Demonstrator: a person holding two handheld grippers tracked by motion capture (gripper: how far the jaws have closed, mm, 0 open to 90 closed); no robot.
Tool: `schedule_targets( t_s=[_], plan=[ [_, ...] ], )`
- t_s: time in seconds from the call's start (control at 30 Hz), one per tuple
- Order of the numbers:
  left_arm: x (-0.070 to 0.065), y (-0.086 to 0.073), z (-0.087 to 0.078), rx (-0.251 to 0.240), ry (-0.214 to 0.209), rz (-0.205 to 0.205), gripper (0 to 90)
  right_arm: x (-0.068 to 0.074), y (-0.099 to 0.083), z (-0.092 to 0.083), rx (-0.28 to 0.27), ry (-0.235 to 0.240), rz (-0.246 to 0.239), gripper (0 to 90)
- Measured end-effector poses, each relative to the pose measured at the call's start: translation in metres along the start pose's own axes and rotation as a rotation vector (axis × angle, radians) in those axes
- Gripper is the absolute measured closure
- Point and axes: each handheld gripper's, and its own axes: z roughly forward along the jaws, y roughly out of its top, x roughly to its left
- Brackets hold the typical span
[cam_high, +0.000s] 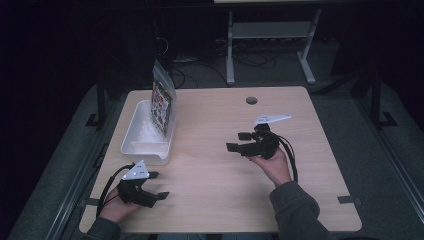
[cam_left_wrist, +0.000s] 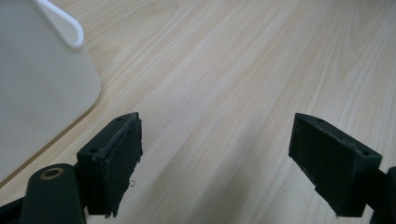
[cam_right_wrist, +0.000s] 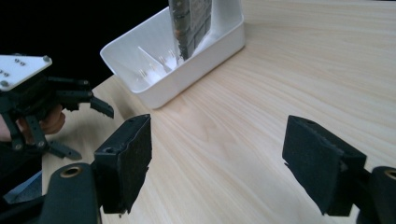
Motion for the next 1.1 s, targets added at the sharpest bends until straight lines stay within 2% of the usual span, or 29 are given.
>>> schedule_targets(
  t_s=[0.3,0.5,0.83,0.93,1.1],
  plan=[
    [-0.002,0.0,0.0,0.0,0.003,-0.002,16.7,-0.004,-0.014,-0.022,0.002,-0.013,0.005,23.8],
    [-0.003,0.001,0.001,0.004,0.005,0.002,16.7,-0.007,-0.028,-0.033,0.021,-0.017,0.018,23.9],
    [-0.004,0.001,0.001,0.005,0.004,0.008,16.7,-0.013,-0.062,-0.05,0.055,-0.035,0.041,23.9],
    [-0.005,0.002,0.002,0.008,0.002,0.012,16.7,-0.015,-0.072,-0.052,0.056,-0.031,0.061,23.8],
    [-0.007,0.002,0.002,0.016,0.002,0.022,16.7,-0.013,-0.09,-0.055,0.064,-0.041,0.05,24.5]
  ],
)
